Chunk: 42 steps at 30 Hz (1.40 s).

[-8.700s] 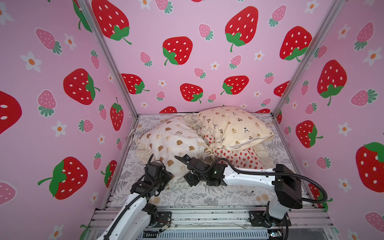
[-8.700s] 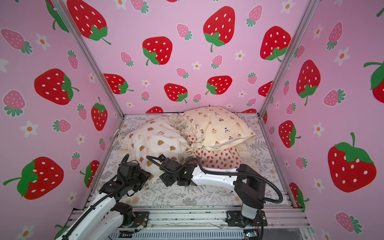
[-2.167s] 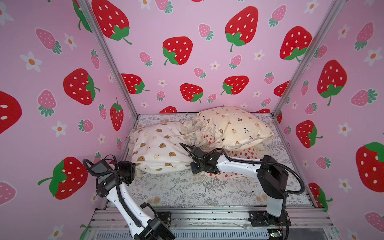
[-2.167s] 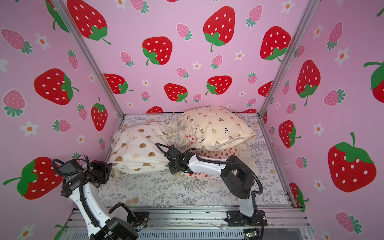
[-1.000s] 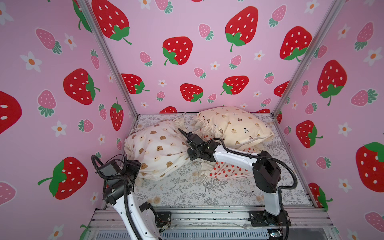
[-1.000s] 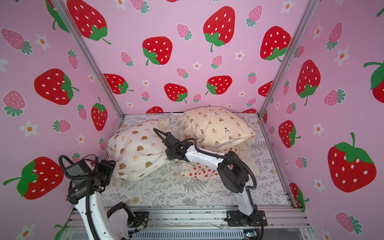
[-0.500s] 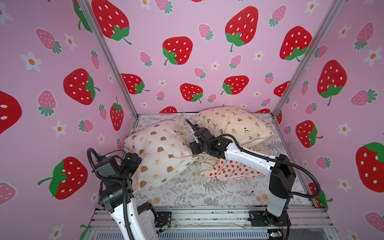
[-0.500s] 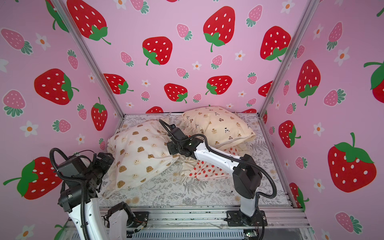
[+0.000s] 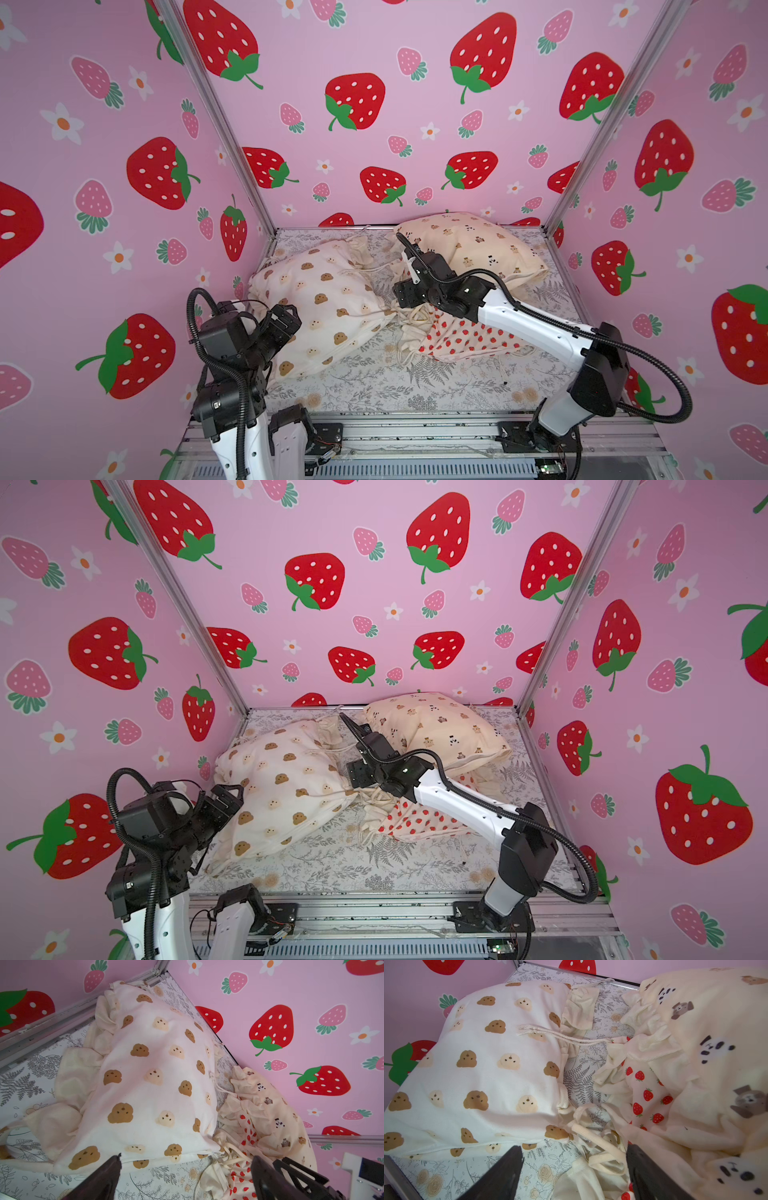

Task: Zip up pillowcases
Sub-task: Adjust the pillowcase on the pillowcase.

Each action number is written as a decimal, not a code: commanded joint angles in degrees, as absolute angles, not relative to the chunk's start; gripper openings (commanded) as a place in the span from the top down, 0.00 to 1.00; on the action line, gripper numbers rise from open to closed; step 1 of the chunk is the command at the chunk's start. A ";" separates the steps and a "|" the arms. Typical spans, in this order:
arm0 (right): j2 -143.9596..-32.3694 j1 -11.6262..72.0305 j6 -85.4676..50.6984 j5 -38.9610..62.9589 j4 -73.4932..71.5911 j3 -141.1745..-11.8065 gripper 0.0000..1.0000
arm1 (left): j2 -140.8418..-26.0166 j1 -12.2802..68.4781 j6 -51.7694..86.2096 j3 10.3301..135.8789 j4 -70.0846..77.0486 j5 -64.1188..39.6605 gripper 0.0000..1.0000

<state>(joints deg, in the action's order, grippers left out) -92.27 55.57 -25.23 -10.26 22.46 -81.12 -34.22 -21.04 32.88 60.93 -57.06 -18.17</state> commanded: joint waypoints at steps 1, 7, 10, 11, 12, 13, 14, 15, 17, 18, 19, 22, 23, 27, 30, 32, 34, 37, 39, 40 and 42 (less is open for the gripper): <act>-90.12 54.74 -25.28 -9.89 24.16 -80.19 0.17 | -35.02 -17.39 33.74 61.92 -56.51 -18.76 0.01; -90.28 53.54 -24.85 -9.99 24.81 -80.25 0.15 | -38.74 -1.49 35.82 61.79 -53.18 -8.24 0.01; -90.10 52.96 -24.92 -9.69 24.83 -80.12 0.15 | -42.25 8.18 36.20 62.28 -52.21 -0.69 0.01; -90.00 52.85 -24.84 -9.93 24.90 -80.17 0.15 | -43.31 11.06 36.60 62.52 -52.06 1.32 0.01; -89.77 52.75 -24.88 -10.36 25.28 -80.18 0.14 | -44.19 14.32 36.78 62.45 -51.30 3.49 0.01; -89.59 52.57 -25.04 -10.76 25.54 -80.10 0.14 | -44.64 17.36 37.22 62.11 -50.02 5.57 0.01; -89.36 52.41 -25.08 -10.91 25.88 -80.11 0.14 | -45.18 19.68 37.69 61.80 -48.88 7.02 0.01; -88.94 52.32 -25.24 -11.23 26.36 -80.03 0.14 | -45.82 22.07 38.16 61.41 -47.31 7.78 0.01; -87.89 52.29 -25.45 -11.76 26.87 -79.16 0.13 | -48.04 25.98 38.33 61.32 -44.92 7.86 0.01; -87.07 52.21 -25.60 -12.11 26.74 -78.32 0.12 | -49.81 28.23 38.31 61.80 -44.59 8.71 0.01; -86.25 52.13 -25.92 -12.47 26.77 -77.40 0.12 | -51.31 30.34 38.17 62.04 -44.12 9.93 0.01; -83.75 51.78 -26.79 -13.06 27.03 -74.94 0.11 | -53.51 36.08 37.98 60.53 -39.37 11.51 0.00; -82.91 51.69 -26.98 -13.04 26.98 -74.15 0.11 | -53.78 37.27 38.15 59.77 -37.33 11.23 0.00; -79.23 50.86 -27.78 -12.43 28.57 -71.59 0.09 | -57.04 41.36 37.48 59.15 -32.64 9.84 0.01; -76.24 50.30 -27.94 -12.46 29.70 -69.46 0.08 | -60.27 44.50 36.27 59.41 -30.55 9.84 0.02; -74.00 49.82 -28.13 -12.62 29.97 -67.70 0.07 | -62.49 46.27 34.92 59.57 -28.81 9.13 0.02; -72.03 49.16 -28.45 -12.18 29.97 -66.14 0.06 | -65.00 48.18 33.04 60.35 -27.55 8.54 0.03; -70.38 48.70 -28.73 -11.78 30.65 -65.43 0.06 | -67.49 49.36 31.90 60.30 -24.85 7.72 0.03; -69.51 48.45 -29.08 -11.70 31.32 -65.23 0.06 | -68.66 49.60 32.32 59.50 -21.84 7.10 0.04; -69.16 48.28 -29.23 -11.85 31.91 -65.22 0.06 | -69.12 49.58 32.70 58.89 -20.03 6.58 0.06; -68.45 47.87 -29.61 -12.96 33.45 -65.01 0.08 | -70.63 49.64 32.92 58.10 -16.57 5.96 0.11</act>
